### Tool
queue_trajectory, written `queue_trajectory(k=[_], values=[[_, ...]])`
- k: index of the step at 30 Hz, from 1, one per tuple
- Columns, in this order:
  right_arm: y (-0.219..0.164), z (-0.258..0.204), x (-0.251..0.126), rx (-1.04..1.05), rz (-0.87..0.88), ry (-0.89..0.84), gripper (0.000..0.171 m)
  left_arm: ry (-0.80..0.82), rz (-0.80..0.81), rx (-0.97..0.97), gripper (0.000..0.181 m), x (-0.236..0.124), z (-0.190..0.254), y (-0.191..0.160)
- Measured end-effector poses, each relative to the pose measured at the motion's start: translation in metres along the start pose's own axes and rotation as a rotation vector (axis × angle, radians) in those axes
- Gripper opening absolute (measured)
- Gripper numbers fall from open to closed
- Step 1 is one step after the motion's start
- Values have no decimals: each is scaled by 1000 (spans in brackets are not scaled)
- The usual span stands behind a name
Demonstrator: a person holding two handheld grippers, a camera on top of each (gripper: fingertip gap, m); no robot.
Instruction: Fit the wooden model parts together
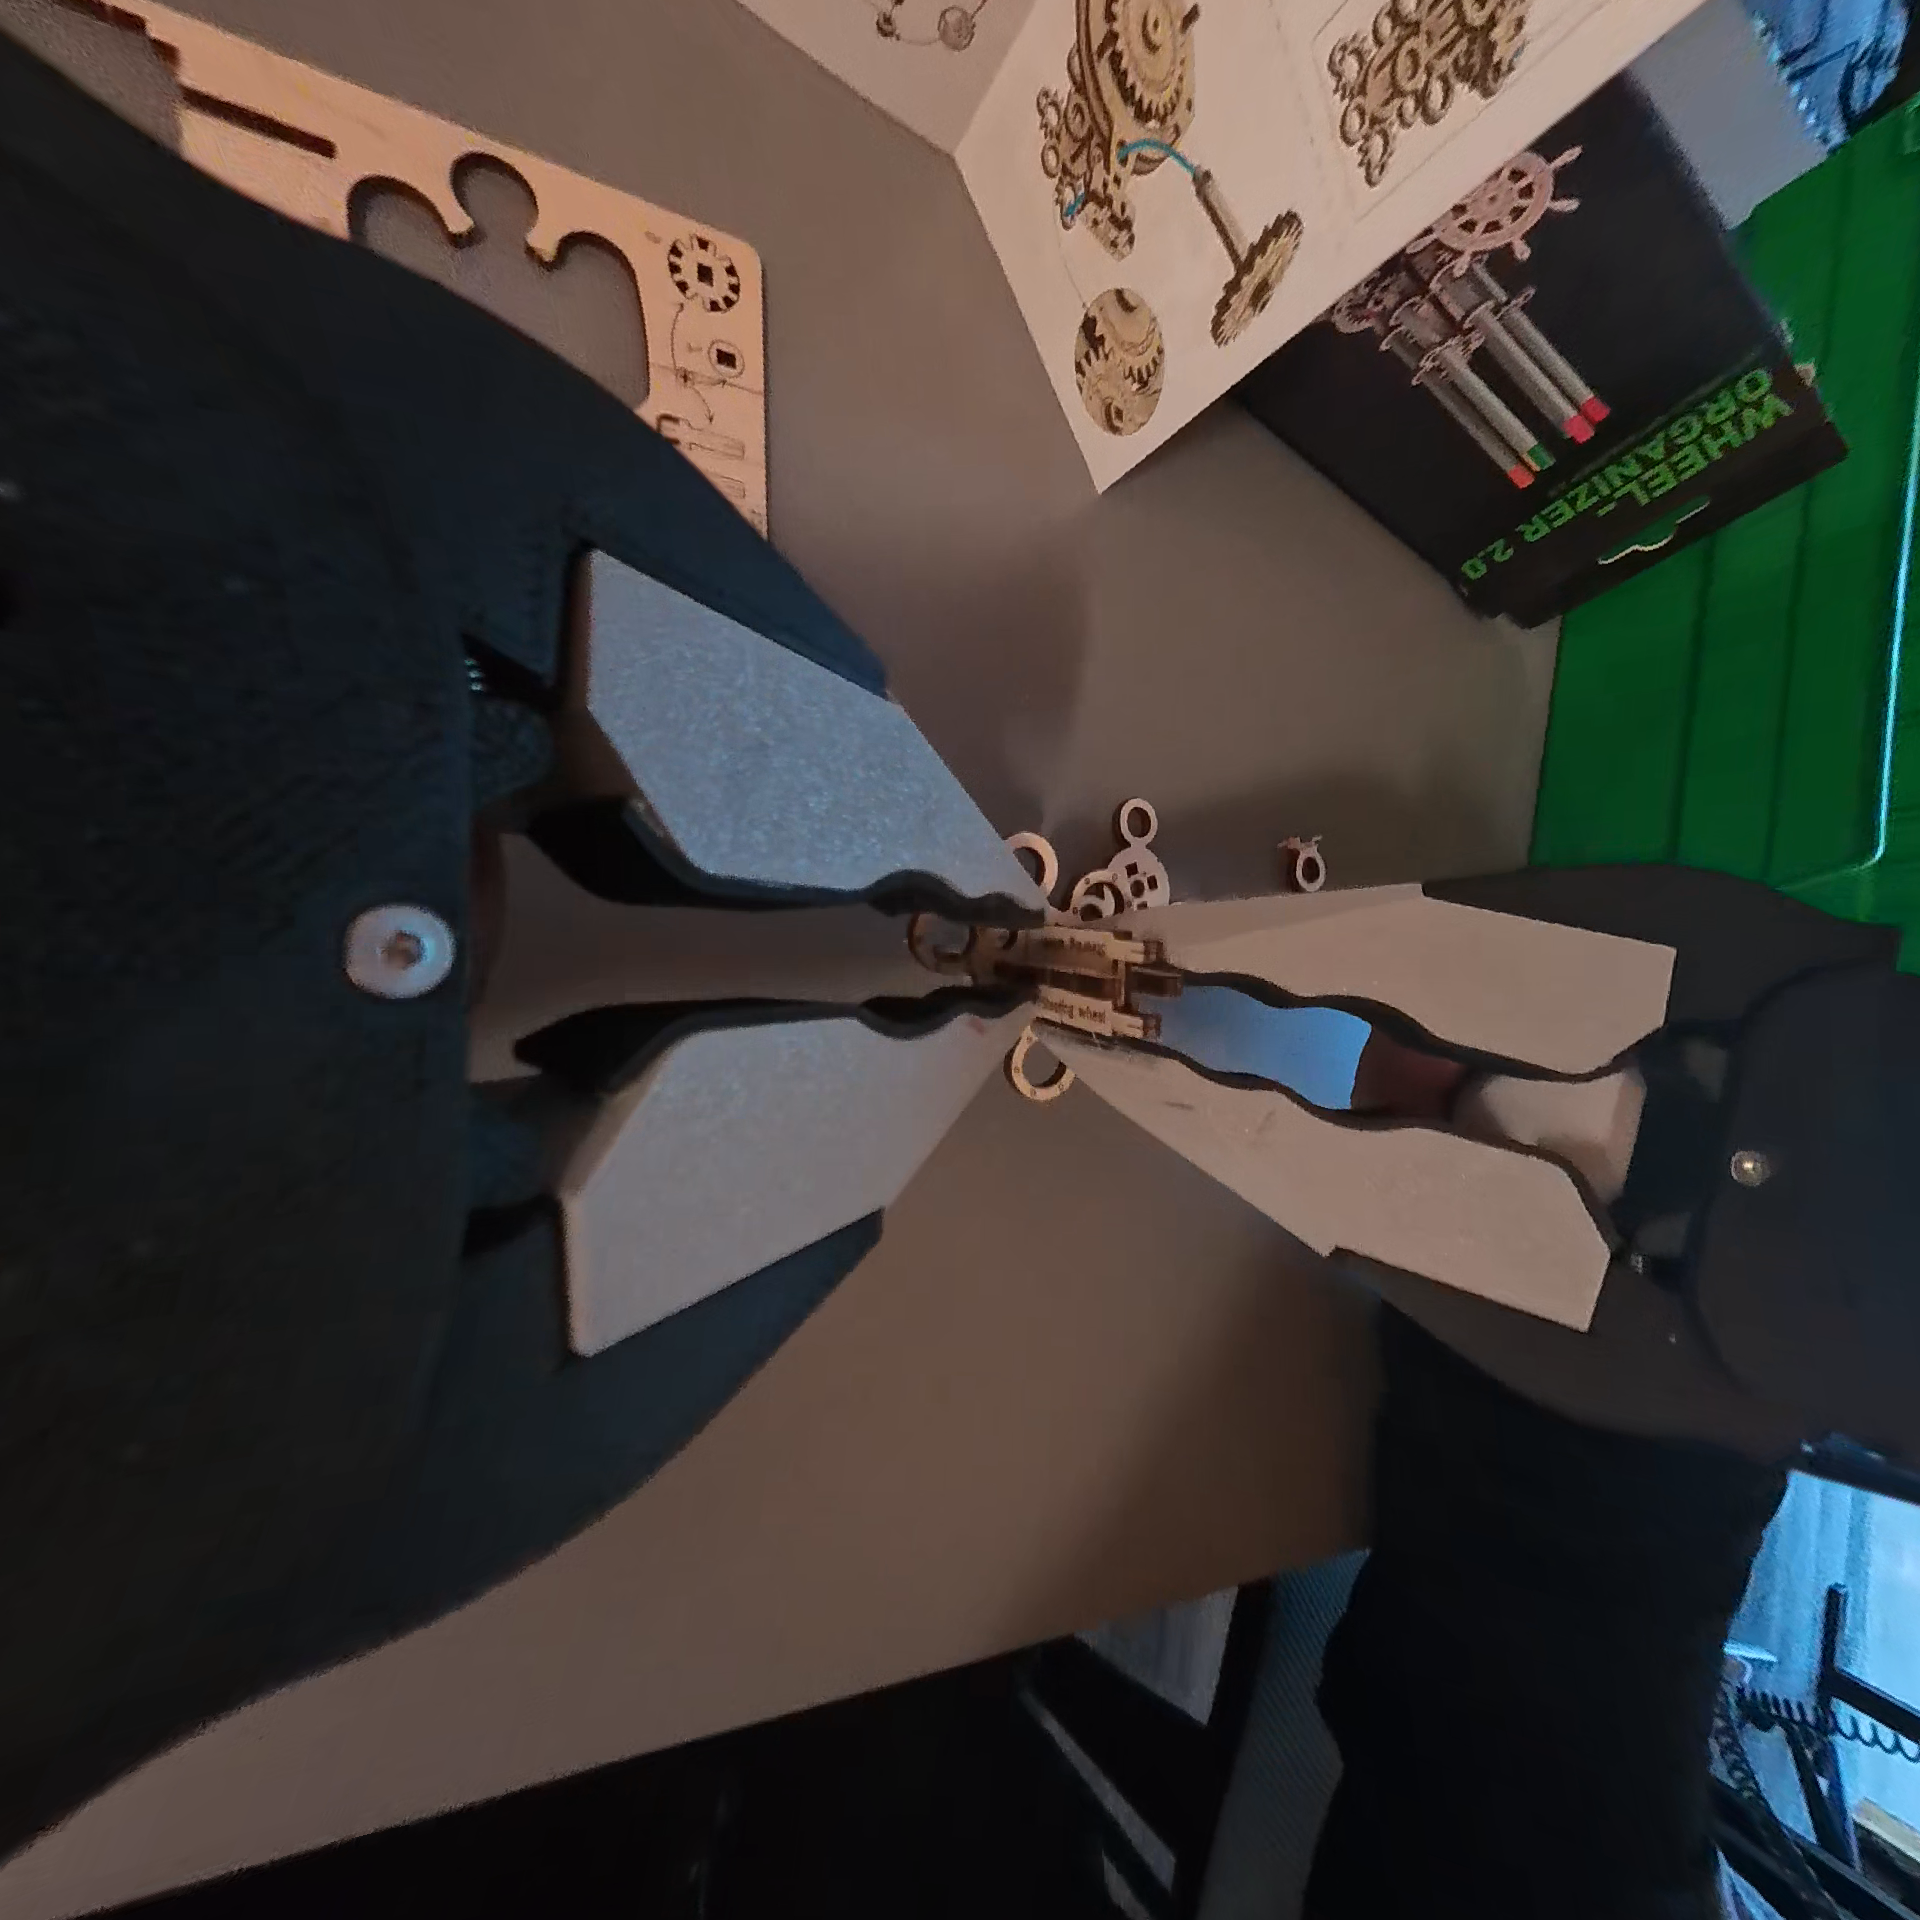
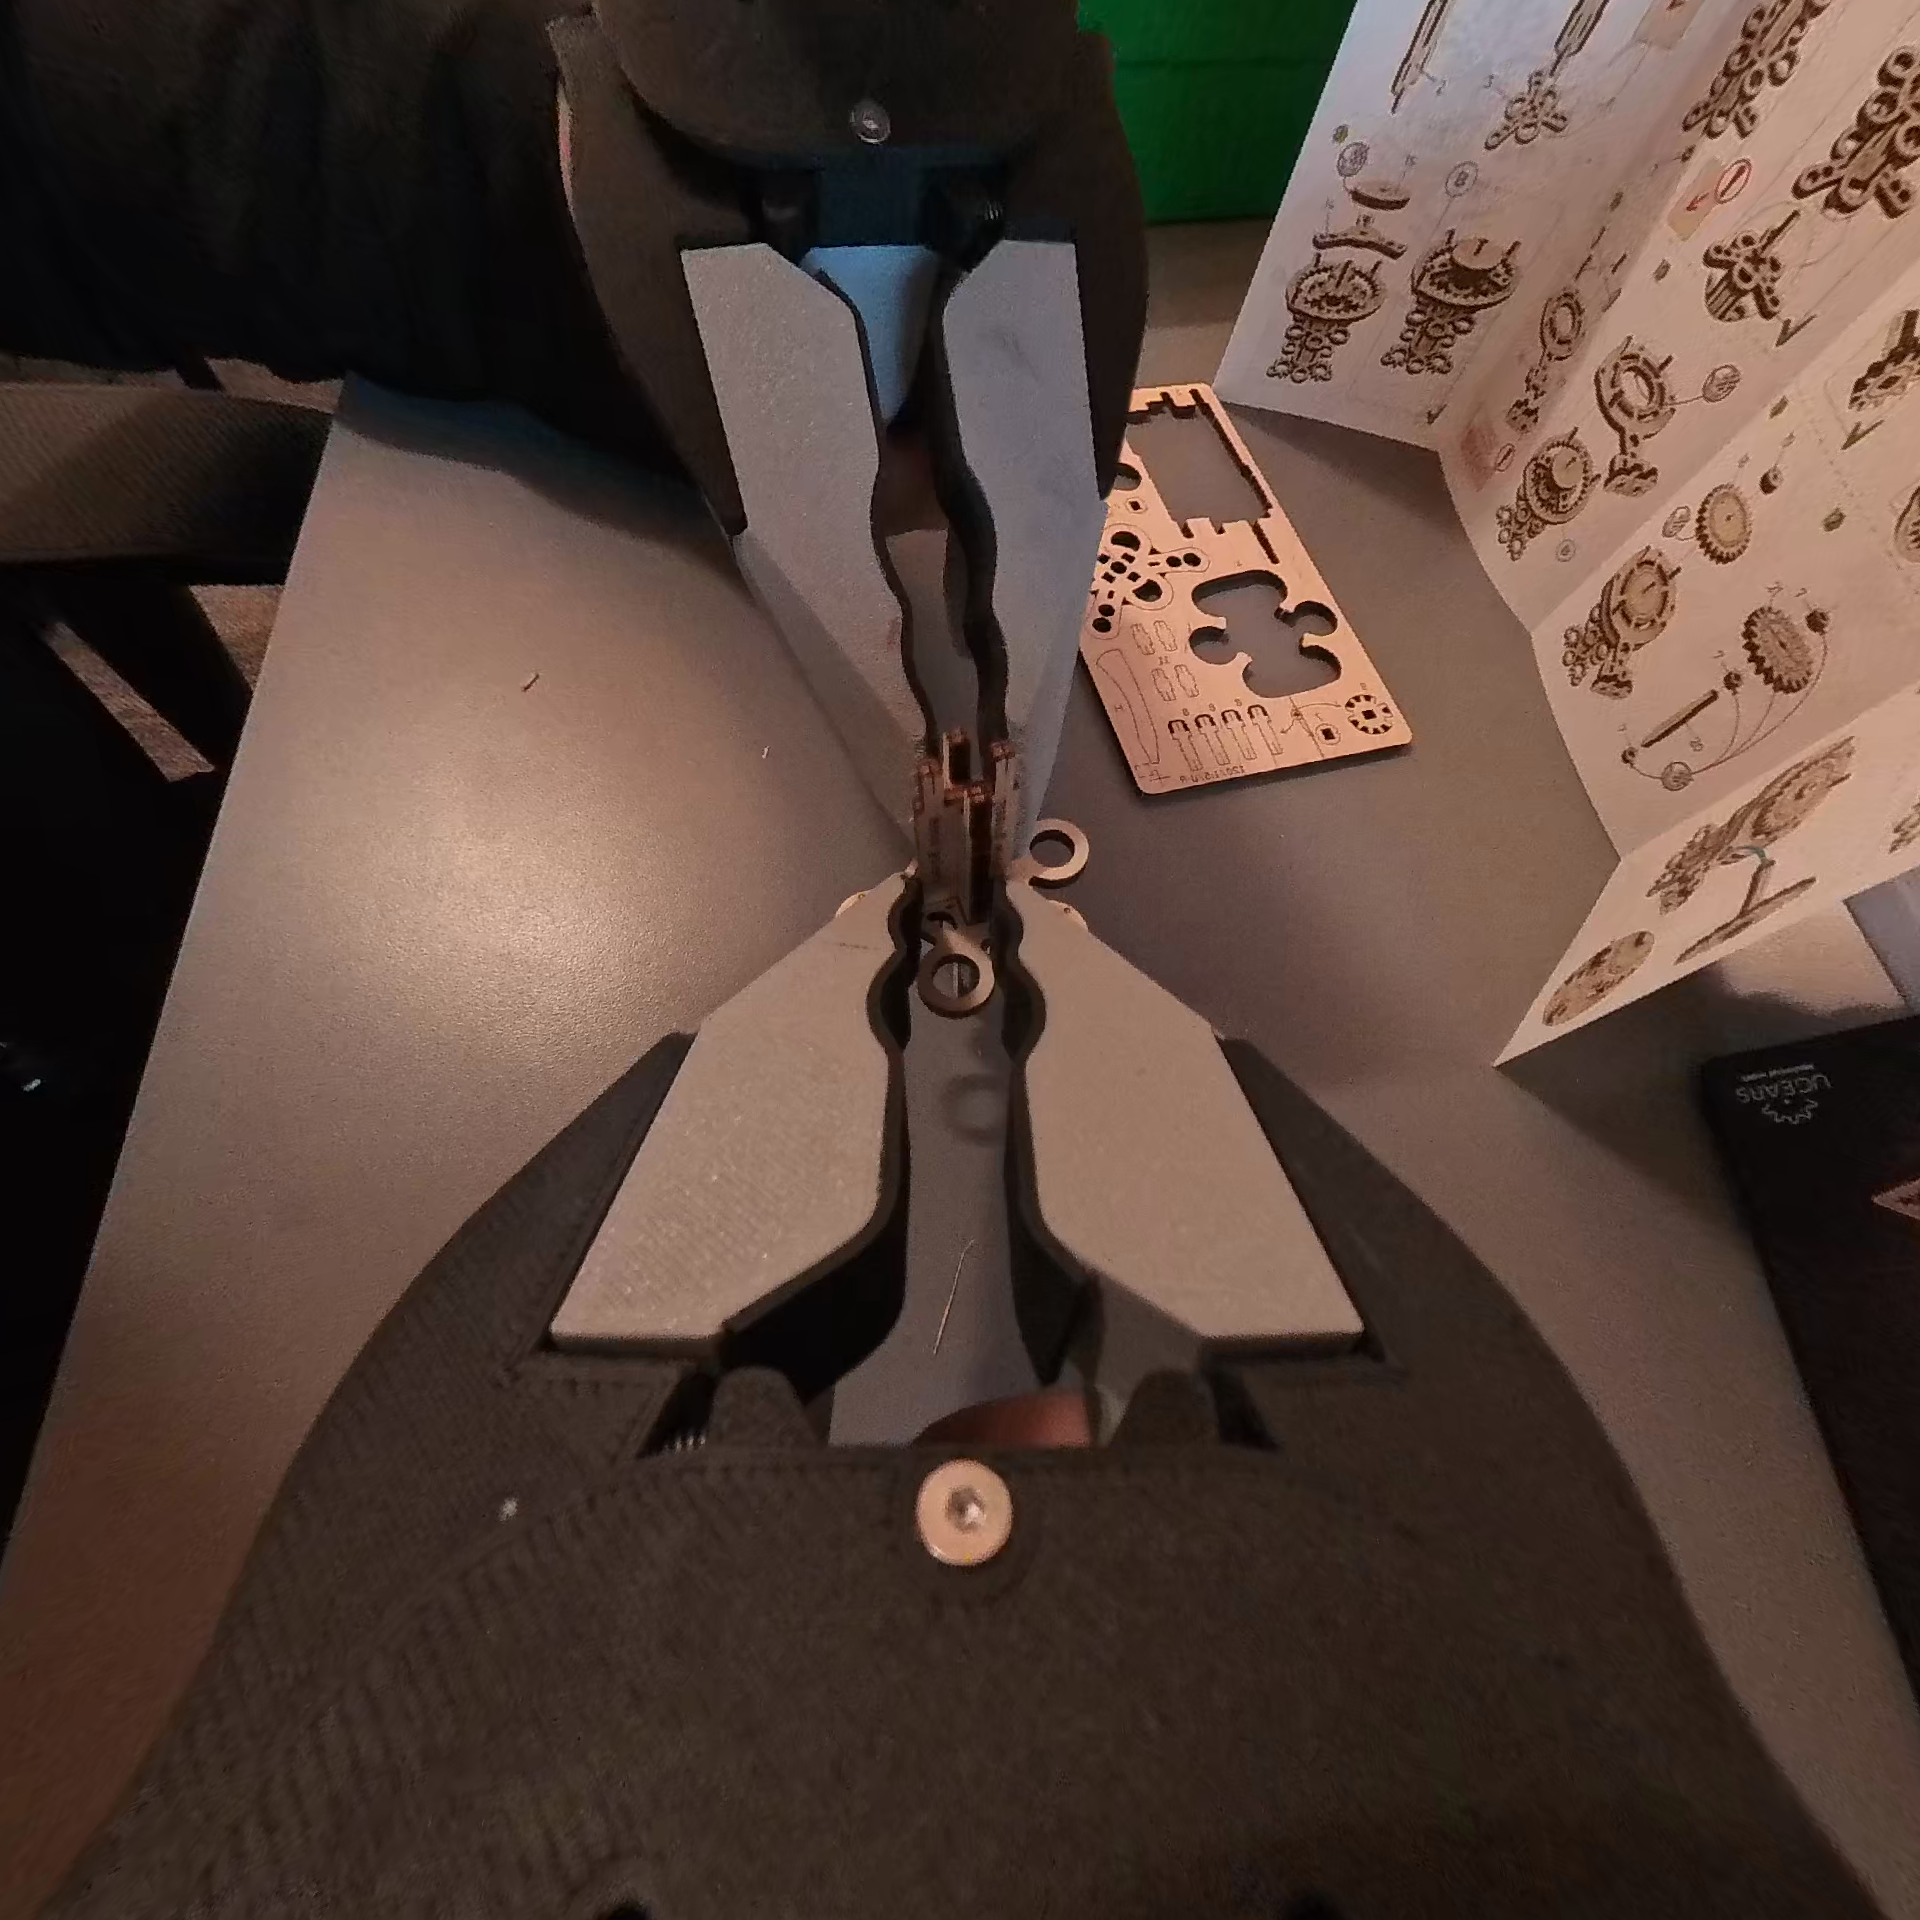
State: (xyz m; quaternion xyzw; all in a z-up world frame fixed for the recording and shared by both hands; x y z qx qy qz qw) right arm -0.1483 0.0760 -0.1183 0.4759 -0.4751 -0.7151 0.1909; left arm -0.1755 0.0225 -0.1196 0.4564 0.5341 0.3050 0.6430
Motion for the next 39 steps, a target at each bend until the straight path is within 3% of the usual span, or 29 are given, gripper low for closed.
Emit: queue_trajectory(k=[8, 39], values=[[-2, 6, -1, 32, 17, -13, 9, 11, -39, 106, 2, 2, -2, 1], [-7, 4, -1, -9, 64, -16, 9, -22, -105, 73, 2, 2, -3, 0]])
Point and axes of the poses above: each gripper's, where its closed fingertips meet, x out along the fingers, y out of its top, z = x × y across the jaws, the point moved 4 cm from there along -x, back along the fingers, and after that the axes turned 4 degrees about z, right-handed, at the moved point
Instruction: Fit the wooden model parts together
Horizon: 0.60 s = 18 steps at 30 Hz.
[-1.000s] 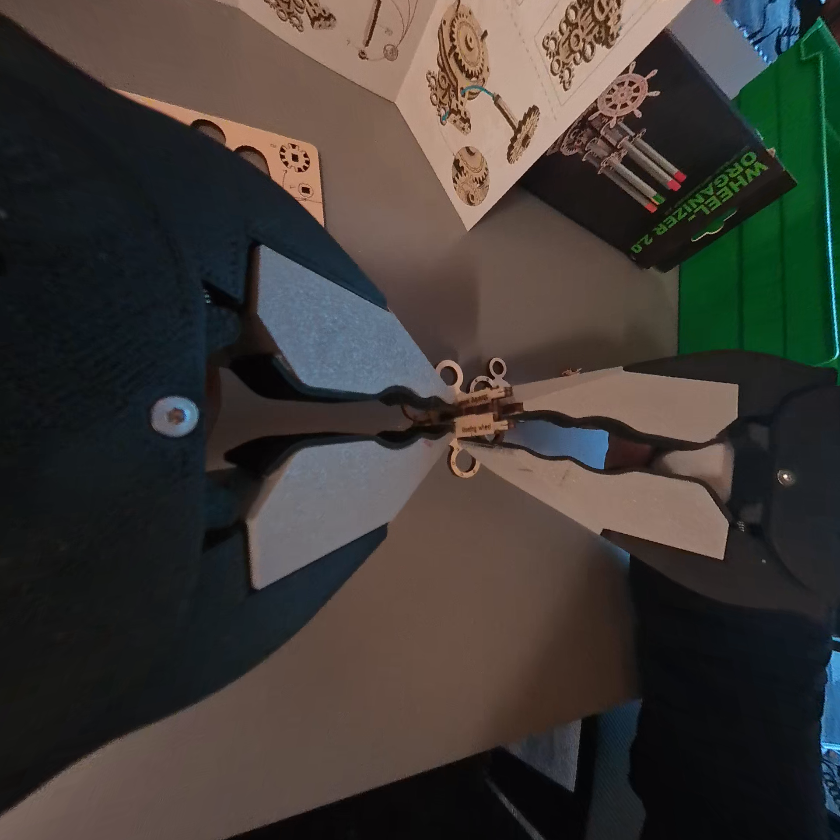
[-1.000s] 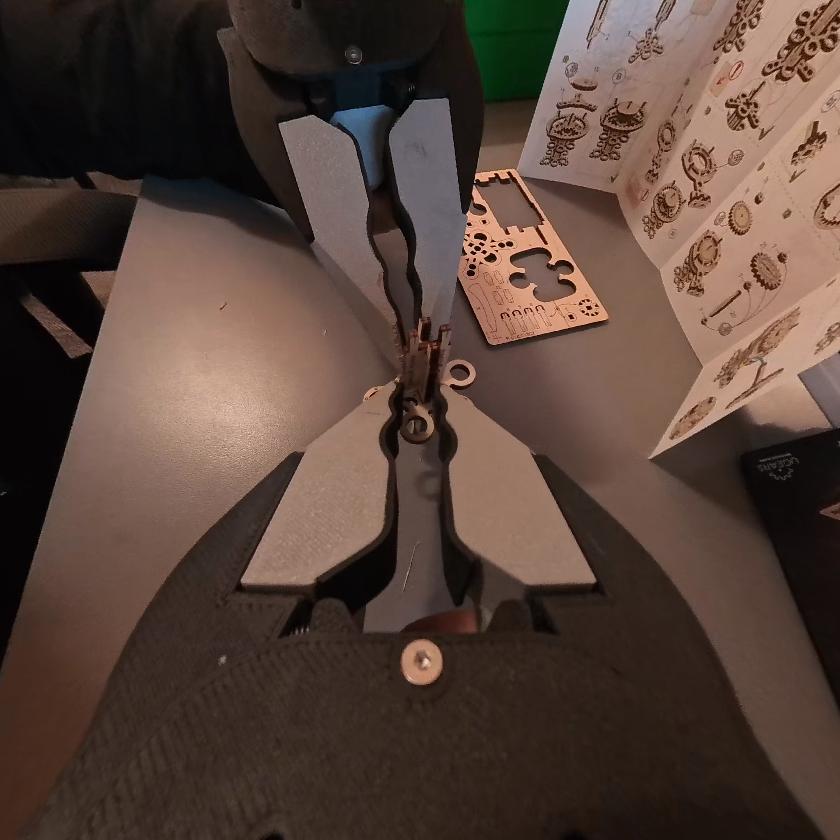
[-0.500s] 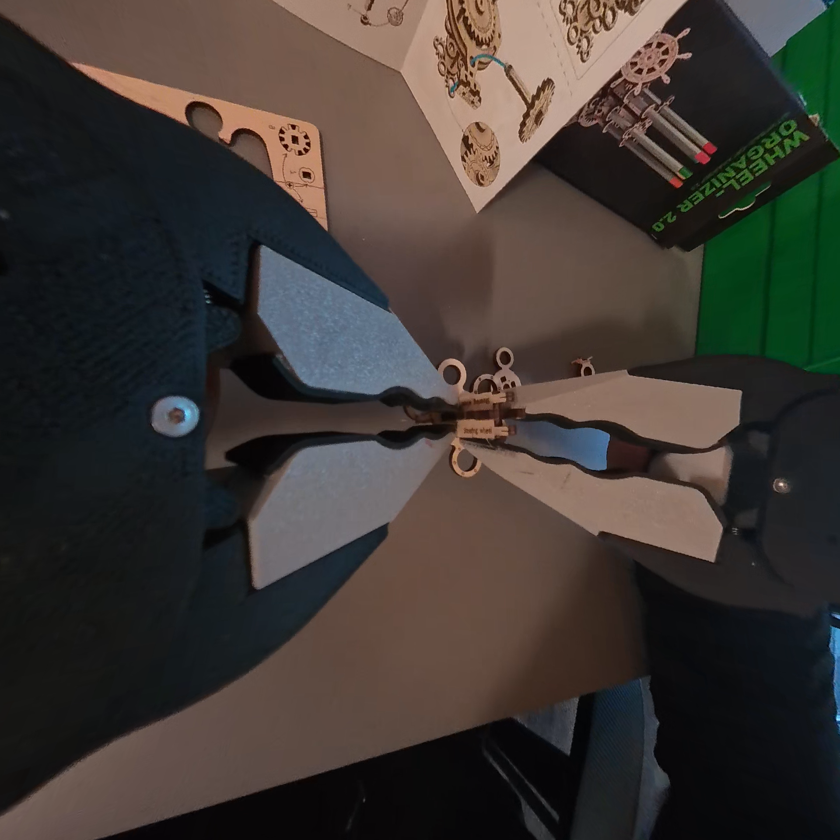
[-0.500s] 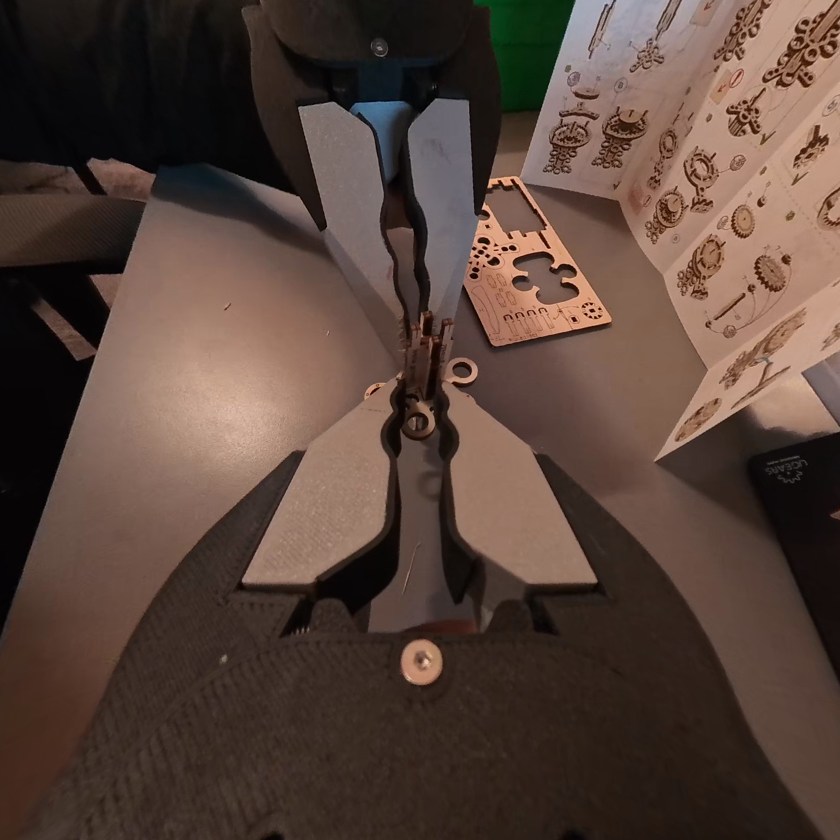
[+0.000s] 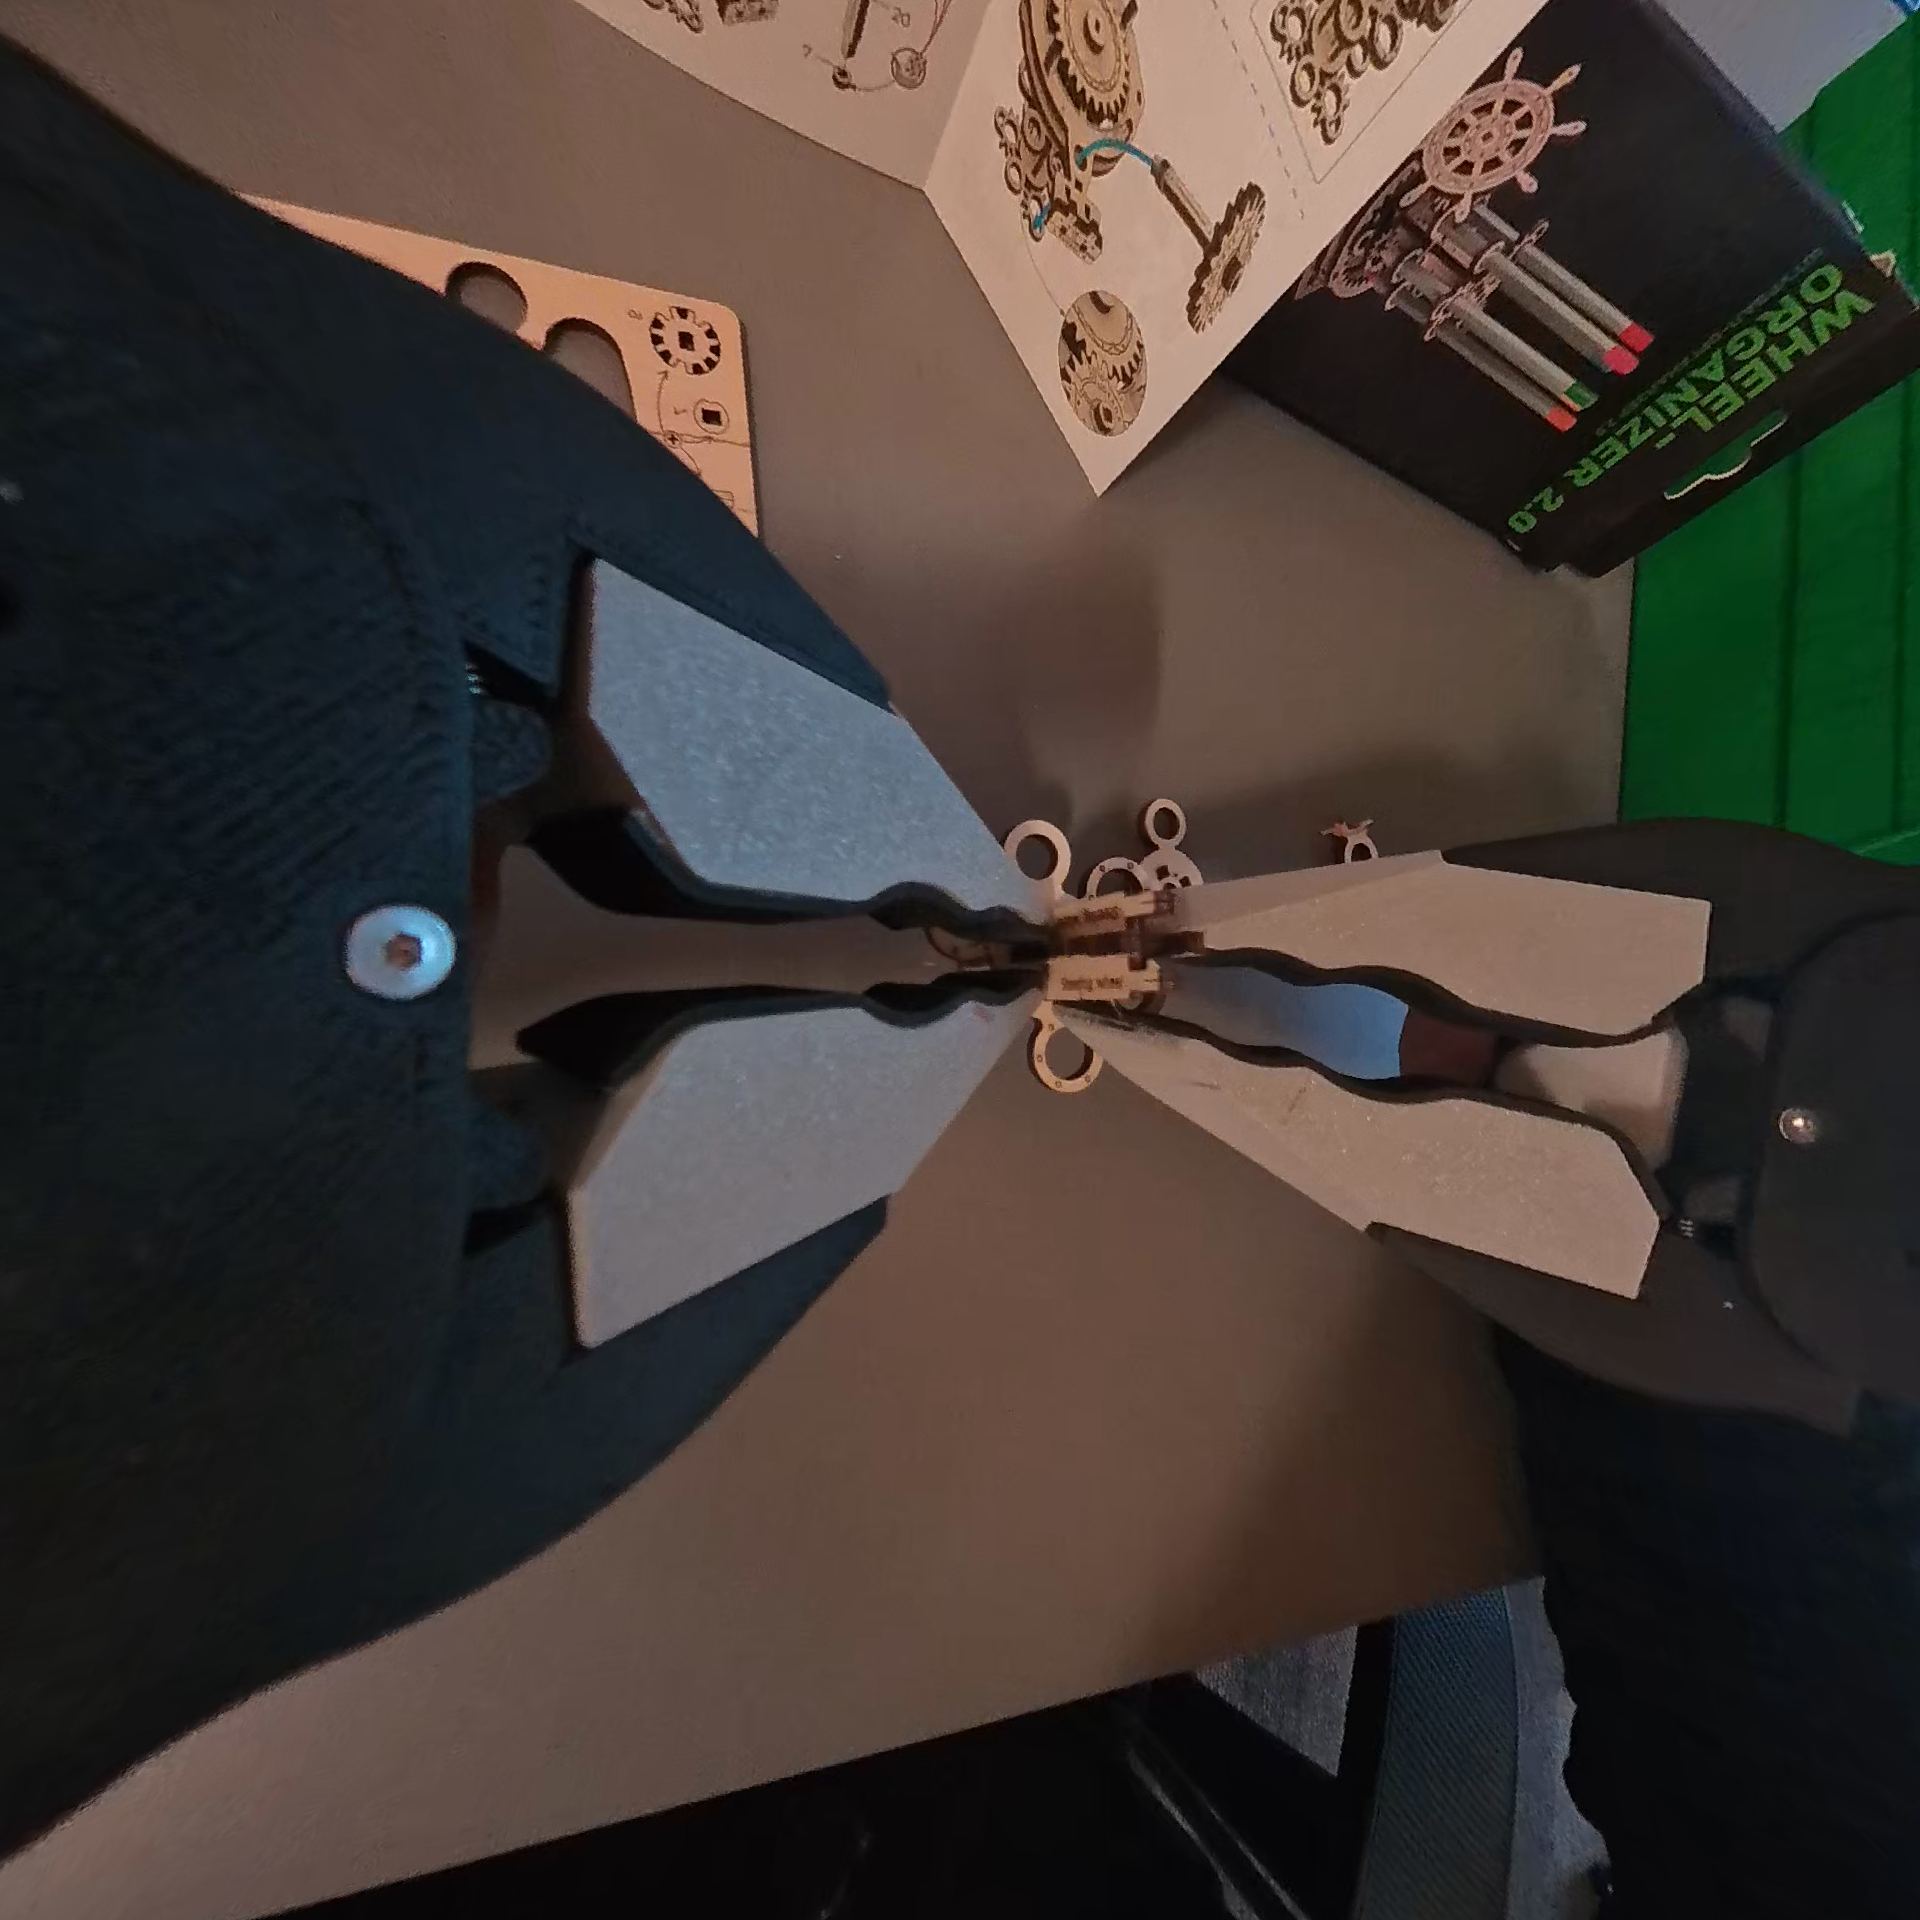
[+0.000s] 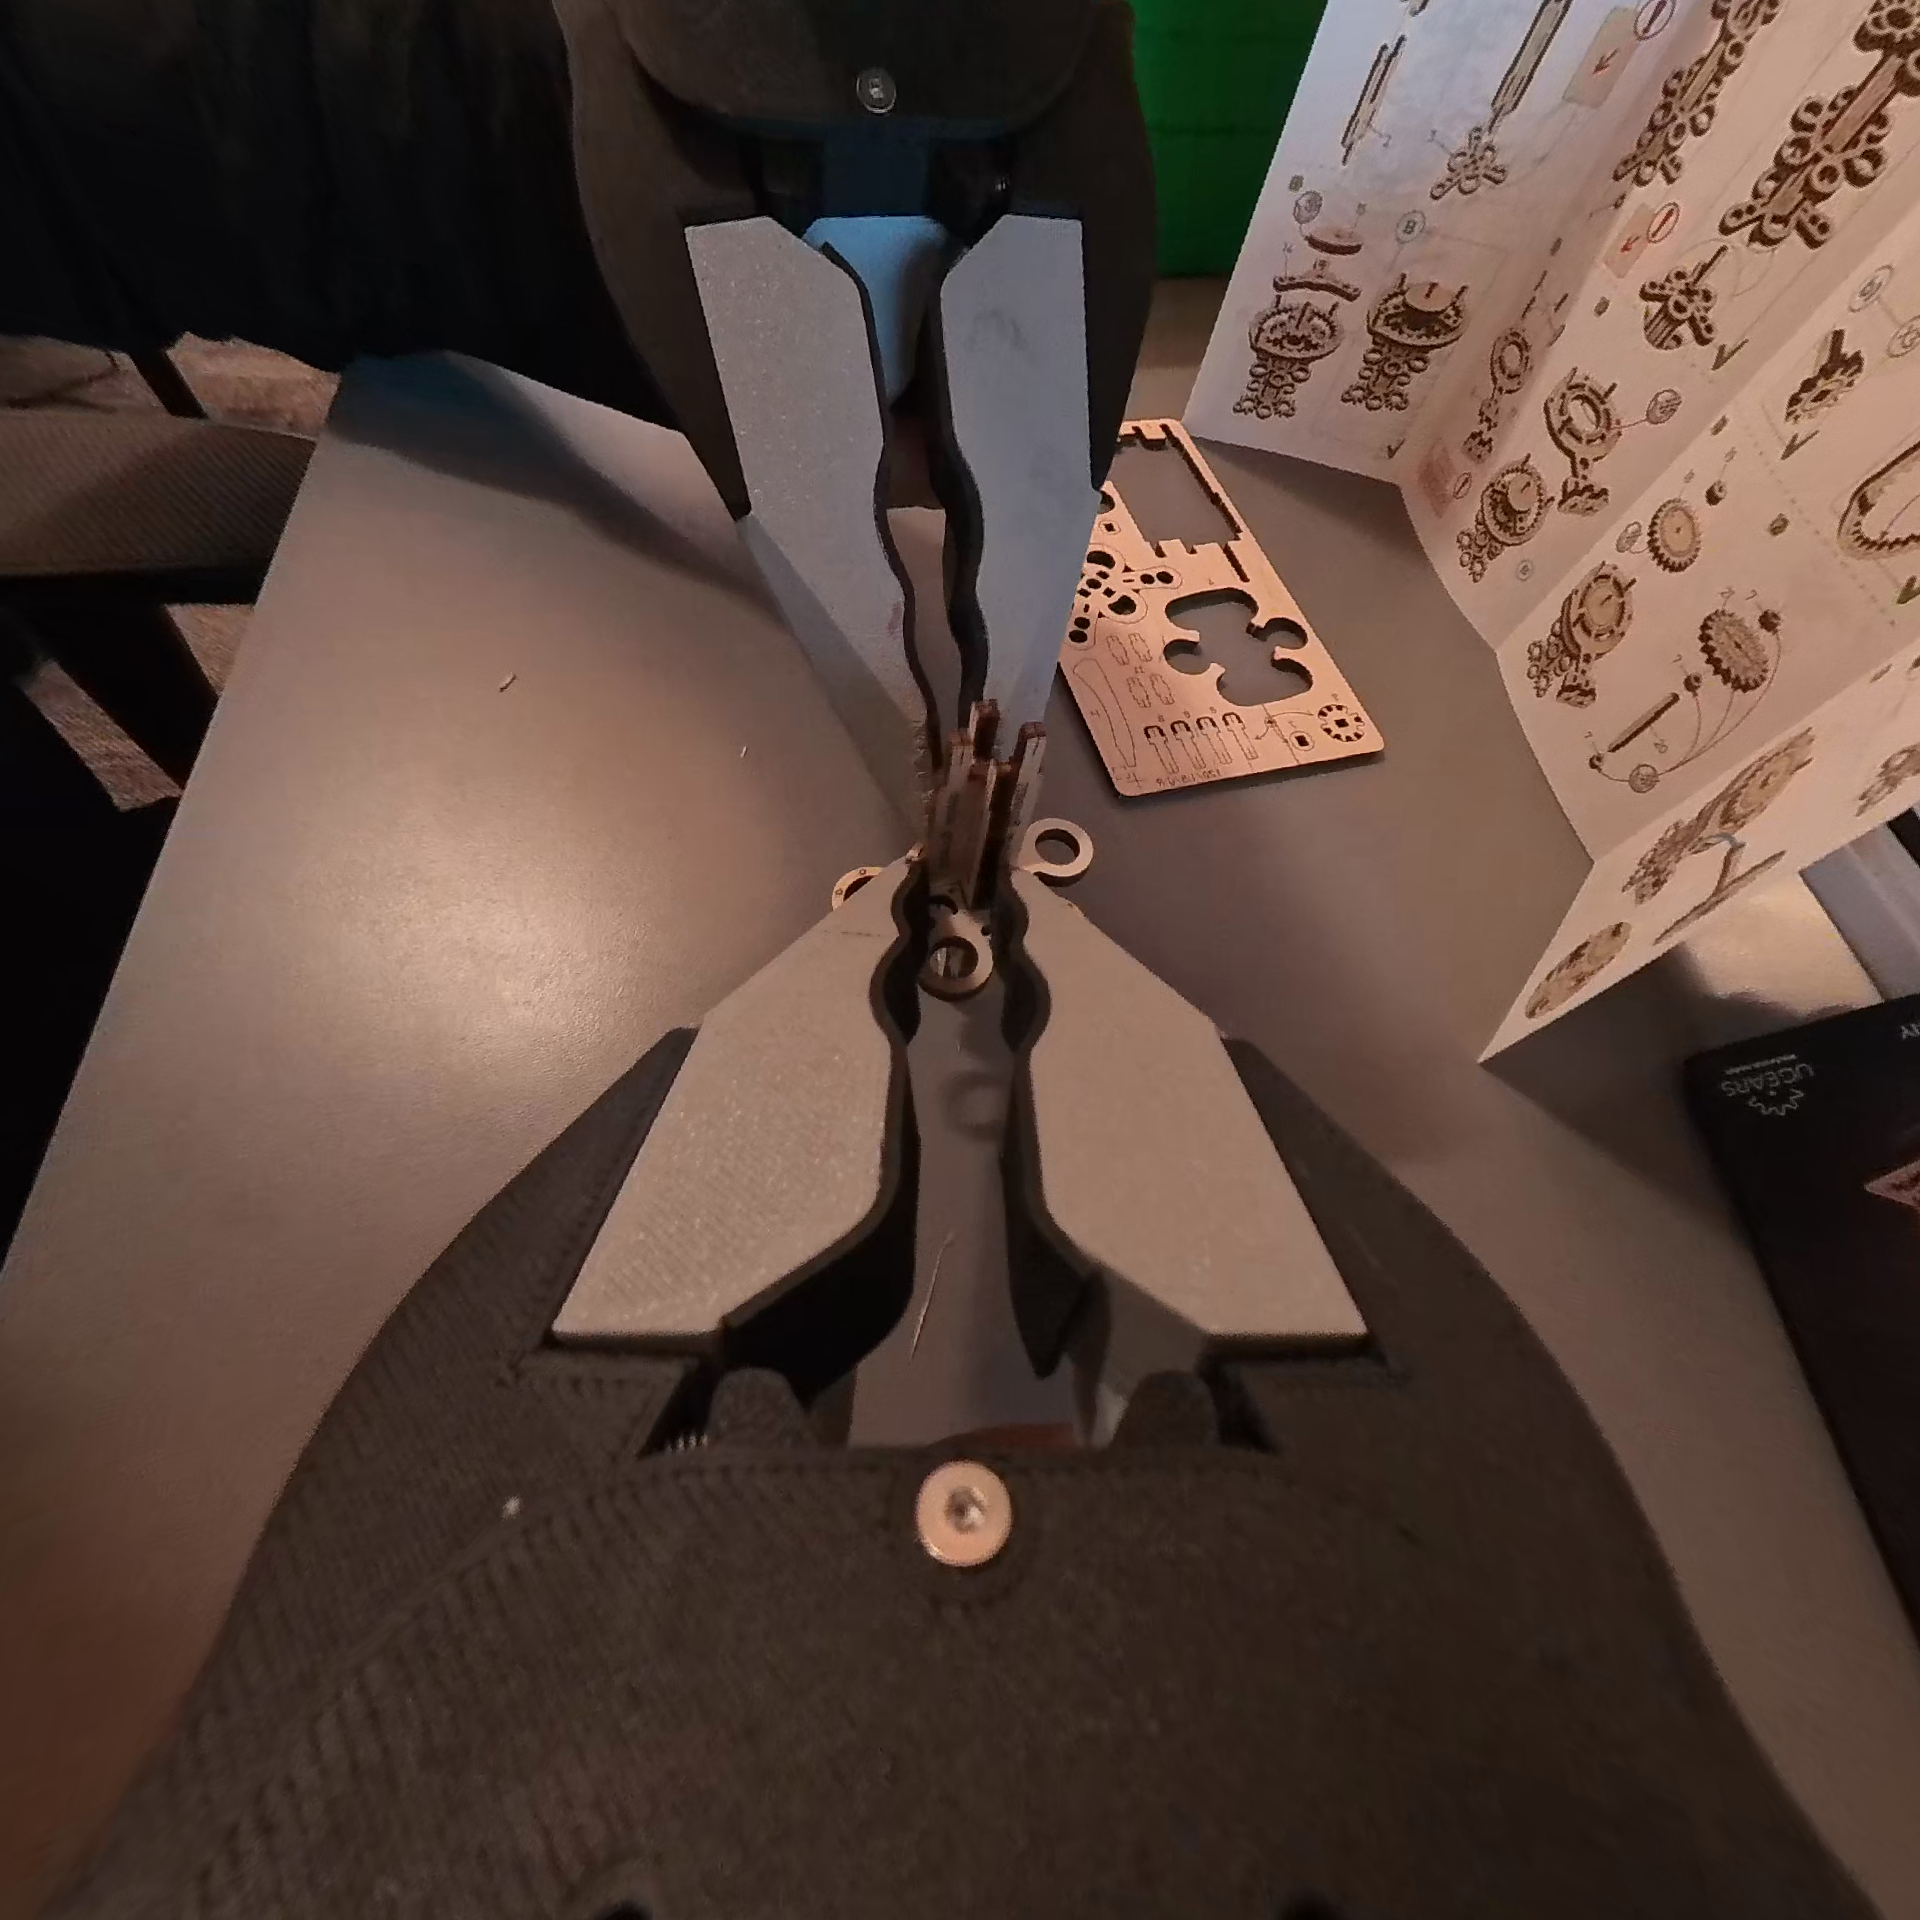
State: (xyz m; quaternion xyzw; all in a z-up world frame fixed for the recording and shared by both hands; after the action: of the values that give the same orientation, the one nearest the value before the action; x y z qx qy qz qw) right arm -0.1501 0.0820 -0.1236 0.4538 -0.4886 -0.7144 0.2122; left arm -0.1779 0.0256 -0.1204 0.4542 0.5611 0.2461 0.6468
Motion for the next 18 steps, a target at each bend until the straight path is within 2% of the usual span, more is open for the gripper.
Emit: queue_trajectory(k=[8, 14, 18], values=[[2, 2, 3, 26, 14, -6, 9, -11, 14, -23, 3, -2, -3, -2], [5, -1, -1, -55, -91, 21, 8, -34, -1, -17, 1, 1, 1, 1], [4, 1, -2, -18, -60, 47, 8, -35, 7, -16, 2, 1, 1, 1]])
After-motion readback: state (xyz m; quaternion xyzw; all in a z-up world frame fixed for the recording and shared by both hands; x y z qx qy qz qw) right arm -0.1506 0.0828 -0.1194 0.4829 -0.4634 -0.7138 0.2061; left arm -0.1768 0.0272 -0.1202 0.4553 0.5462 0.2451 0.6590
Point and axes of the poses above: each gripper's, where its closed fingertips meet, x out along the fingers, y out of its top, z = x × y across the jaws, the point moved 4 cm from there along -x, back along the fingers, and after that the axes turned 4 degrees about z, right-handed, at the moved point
